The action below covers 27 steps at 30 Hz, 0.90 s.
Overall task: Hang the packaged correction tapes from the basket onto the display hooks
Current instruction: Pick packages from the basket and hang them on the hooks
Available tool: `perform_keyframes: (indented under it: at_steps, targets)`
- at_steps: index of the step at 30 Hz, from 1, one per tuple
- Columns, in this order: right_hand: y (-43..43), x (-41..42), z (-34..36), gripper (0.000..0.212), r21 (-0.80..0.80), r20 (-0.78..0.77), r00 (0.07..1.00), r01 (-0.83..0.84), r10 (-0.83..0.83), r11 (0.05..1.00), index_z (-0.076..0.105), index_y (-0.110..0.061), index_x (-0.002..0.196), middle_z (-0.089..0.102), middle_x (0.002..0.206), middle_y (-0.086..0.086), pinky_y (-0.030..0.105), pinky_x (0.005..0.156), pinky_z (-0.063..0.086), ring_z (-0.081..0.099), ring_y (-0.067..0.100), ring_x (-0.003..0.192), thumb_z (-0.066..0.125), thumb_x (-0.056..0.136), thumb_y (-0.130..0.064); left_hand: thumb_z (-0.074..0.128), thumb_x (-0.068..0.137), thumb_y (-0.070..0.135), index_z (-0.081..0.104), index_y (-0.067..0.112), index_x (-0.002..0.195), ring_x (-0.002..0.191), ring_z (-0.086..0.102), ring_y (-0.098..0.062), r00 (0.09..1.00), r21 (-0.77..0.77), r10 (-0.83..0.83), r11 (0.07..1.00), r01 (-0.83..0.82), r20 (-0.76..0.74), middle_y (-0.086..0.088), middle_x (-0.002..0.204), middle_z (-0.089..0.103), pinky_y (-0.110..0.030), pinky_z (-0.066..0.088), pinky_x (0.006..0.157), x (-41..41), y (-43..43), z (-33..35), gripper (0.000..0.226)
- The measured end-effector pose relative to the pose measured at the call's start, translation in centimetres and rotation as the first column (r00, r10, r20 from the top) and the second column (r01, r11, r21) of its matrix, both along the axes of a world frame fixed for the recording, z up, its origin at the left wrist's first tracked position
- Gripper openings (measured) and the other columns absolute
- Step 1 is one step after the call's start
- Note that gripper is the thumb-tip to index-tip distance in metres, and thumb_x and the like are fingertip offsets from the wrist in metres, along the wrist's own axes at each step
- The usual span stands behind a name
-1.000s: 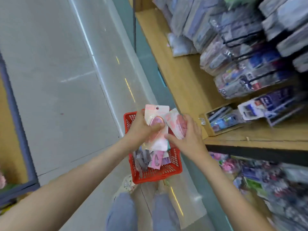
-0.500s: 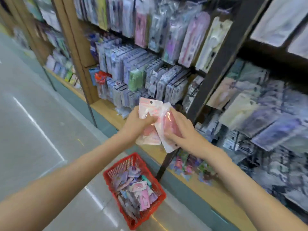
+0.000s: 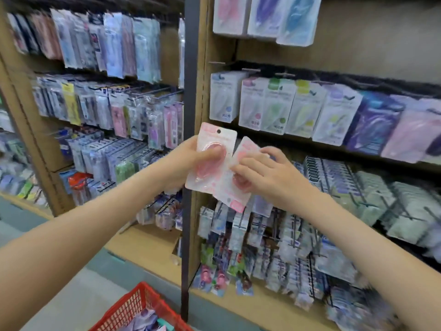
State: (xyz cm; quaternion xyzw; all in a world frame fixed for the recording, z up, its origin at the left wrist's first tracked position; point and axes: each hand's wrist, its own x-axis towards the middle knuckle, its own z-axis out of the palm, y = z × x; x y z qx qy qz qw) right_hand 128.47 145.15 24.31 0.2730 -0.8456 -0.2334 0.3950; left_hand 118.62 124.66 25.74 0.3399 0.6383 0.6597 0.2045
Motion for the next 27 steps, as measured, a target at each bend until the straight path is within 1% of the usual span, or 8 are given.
perform_keyframes:
  at_steps: [2, 5, 8, 11, 13, 17, 22, 27]
  targets:
    - [1.4, -0.1, 1.5, 0.032, -0.136, -0.113, 0.991, 0.05, -0.066, 0.989, 0.066, -0.01, 0.109, 0.066, 0.102, 0.004, 0.038, 0.098, 0.034, 0.061, 0.024, 0.098, 0.066, 0.084, -0.031, 0.06, 0.091, 0.017, 0.06, 0.012, 0.108, 0.087, 0.07, -0.018, 0.997, 0.039, 0.077, 0.996, -0.076, -0.006, -0.001, 0.097, 0.073, -0.029, 0.057, 0.069, -0.3, 0.2, 1.2, 0.018]
    - [3.0, -0.5, 3.8, 0.047, -0.301, -0.18, 0.974, 0.081, -0.14, 0.95, 0.06, -0.004, 0.111, 0.06, 0.112, 0.012, 0.042, 0.099, 0.03, 0.048, 0.029, 0.115, 0.074, 0.075, -0.03, 0.063, 0.088, 0.02, 0.057, 0.013, 0.115, 0.09, 0.071, -0.018, 0.989, 0.063, 0.145, 0.988, -0.144, -0.009, -0.005, 0.107, 0.071, -0.03, 0.058, 0.07, -1.4, 0.4, 2.5, 0.028]
    - [3.3, -1.8, 6.3, 0.046, -0.401, -0.179, 0.969, 0.084, -0.168, 0.912, 0.056, -0.003, 0.112, 0.053, 0.124, 0.02, 0.042, 0.104, 0.026, 0.041, 0.034, 0.126, 0.072, 0.079, -0.031, 0.064, 0.089, 0.019, 0.055, 0.012, 0.122, 0.093, 0.07, -0.02, 0.985, 0.106, 0.159, 0.983, -0.152, -0.061, -0.007, 0.11, 0.07, -0.03, 0.058, 0.073, -3.2, 0.8, 4.2, 0.035]
    - [2.6, -3.6, 9.4, 0.045, -0.535, -0.138, 0.984, 0.019, -0.11, 0.845, 0.054, -0.004, 0.111, 0.058, 0.115, 0.015, 0.031, 0.094, 0.036, 0.054, 0.03, 0.107, 0.062, 0.085, -0.039, 0.066, 0.086, 0.018, 0.056, 0.015, 0.121, 0.089, 0.071, -0.018, 0.975, 0.178, 0.186, 0.97, -0.163, -0.12, -0.004, 0.106, 0.071, -0.029, 0.057, 0.068, -5.6, 1.4, 7.1, 0.036]
    - [1.9, -5.1, 11.6, 0.047, -0.628, -0.116, 0.991, -0.019, -0.07, 0.778, 0.053, -0.007, 0.116, 0.059, 0.109, 0.009, 0.033, 0.086, 0.043, 0.057, 0.027, 0.098, 0.066, 0.085, -0.039, 0.066, 0.086, 0.018, 0.058, 0.019, 0.115, 0.085, 0.071, -0.014, 0.963, 0.232, 0.218, 0.956, -0.179, -0.16, -0.001, 0.103, 0.072, -0.027, 0.056, 0.064, -7.4, 1.6, 9.2, 0.03]
    - [0.7, -9.1, 15.9, 0.057, -0.628, -0.173, 0.977, -0.01, -0.127, 0.779, 0.041, -0.02, 0.141, 0.061, 0.108, 0.007, 0.038, 0.082, 0.046, 0.056, 0.025, 0.095, 0.059, 0.09, -0.041, 0.066, 0.087, 0.021, 0.059, 0.024, 0.112, 0.089, 0.071, -0.015, 0.936, 0.348, 0.273, 0.919, -0.186, -0.221, 0.002, 0.103, 0.072, -0.029, 0.058, 0.067, -11.1, 1.2, 13.0, 0.026]
    - [-0.9, -14.8, 21.2, 0.06, -0.63, -0.253, 0.94, 0.02, -0.23, 0.776, 0.028, -0.03, 0.15, 0.055, 0.106, 0.012, 0.041, 0.08, 0.045, 0.053, 0.031, 0.095, 0.04, 0.094, -0.047, 0.073, 0.079, 0.031, 0.053, 0.018, 0.126, 0.102, 0.067, -0.023, 0.91, 0.437, 0.311, 0.883, -0.171, -0.272, -0.004, 0.117, 0.067, -0.042, 0.056, 0.083, -15.7, 0.4, 15.9, 0.052]
    - [-2.4, -20.2, 25.4, 0.055, -0.67, -0.257, 0.89, 0.117, -0.377, 0.734, 0.026, -0.032, 0.149, 0.051, 0.119, 0.015, 0.034, 0.073, 0.039, 0.053, 0.033, 0.104, 0.038, 0.097, -0.044, 0.069, 0.073, 0.031, 0.055, 0.023, 0.119, 0.099, 0.068, -0.016, 0.892, 0.558, 0.345, 0.819, -0.133, -0.293, 0.001, 0.112, 0.069, -0.032, 0.056, 0.076, -18.8, -0.2, 17.7, 0.049]
